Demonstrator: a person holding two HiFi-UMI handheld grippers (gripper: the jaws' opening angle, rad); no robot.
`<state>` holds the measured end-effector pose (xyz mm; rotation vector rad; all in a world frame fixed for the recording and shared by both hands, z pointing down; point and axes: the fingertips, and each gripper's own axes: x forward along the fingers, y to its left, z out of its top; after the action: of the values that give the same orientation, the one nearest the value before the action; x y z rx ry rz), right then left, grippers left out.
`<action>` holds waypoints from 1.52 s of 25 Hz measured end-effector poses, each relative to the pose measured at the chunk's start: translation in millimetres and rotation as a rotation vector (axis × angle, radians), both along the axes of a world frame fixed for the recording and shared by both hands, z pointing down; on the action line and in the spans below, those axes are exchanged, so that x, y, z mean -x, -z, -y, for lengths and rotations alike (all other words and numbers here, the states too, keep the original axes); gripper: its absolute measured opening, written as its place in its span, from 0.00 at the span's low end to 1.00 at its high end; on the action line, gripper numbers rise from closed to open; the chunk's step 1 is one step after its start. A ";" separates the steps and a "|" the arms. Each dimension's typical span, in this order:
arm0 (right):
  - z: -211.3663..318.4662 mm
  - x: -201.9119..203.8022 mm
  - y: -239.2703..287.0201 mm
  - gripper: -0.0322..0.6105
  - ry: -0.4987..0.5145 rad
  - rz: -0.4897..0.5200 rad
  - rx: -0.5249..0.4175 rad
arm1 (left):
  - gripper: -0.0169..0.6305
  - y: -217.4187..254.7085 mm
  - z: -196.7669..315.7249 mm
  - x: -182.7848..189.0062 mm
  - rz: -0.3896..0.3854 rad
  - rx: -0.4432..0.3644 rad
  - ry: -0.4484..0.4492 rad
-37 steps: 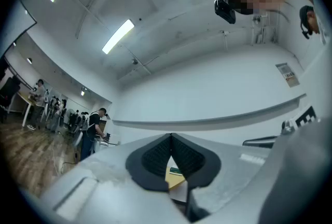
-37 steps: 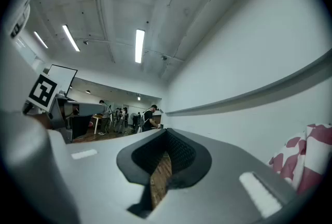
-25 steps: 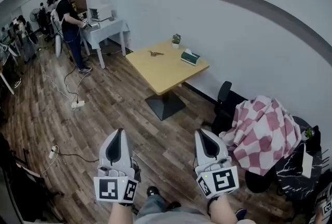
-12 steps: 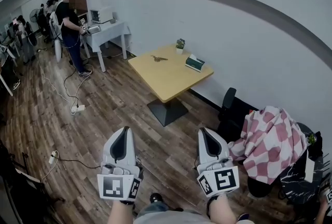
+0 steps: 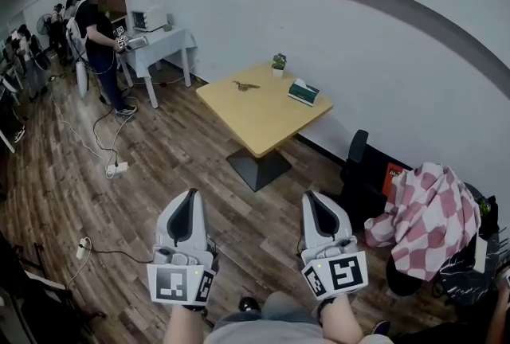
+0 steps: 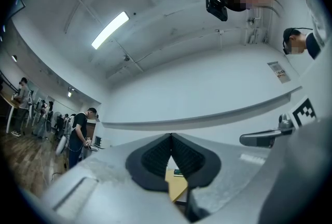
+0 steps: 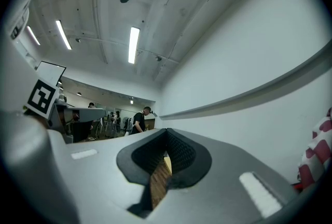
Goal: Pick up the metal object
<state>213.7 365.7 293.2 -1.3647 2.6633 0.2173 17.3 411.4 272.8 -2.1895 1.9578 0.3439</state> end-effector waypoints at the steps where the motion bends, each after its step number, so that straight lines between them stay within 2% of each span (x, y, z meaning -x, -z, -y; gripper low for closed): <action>1: 3.4 1.8 -1.0 0.05 -0.003 -0.001 0.004 | 0.04 -0.9 3.4 2.3 -0.002 0.002 -0.003; 7: 28.8 15.1 -4.1 0.05 -0.013 -0.007 0.011 | 0.04 -3.0 24.6 16.7 -0.005 -0.001 -0.012; 13: 70.0 35.8 1.8 0.05 0.009 -0.009 -0.009 | 0.04 -0.6 57.3 40.8 -0.006 -0.013 0.024; 30: 226.6 71.5 19.0 0.05 0.070 -0.003 -0.028 | 0.04 13.3 199.5 72.3 -0.006 -0.033 0.087; 38: 286.8 75.2 21.5 0.05 0.097 -0.007 -0.050 | 0.04 19.6 263.2 68.4 0.000 -0.058 0.096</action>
<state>138.5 78.9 271.8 -1.2193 2.7018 0.2759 -51.1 148.2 253.3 -2.0521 2.0177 0.3813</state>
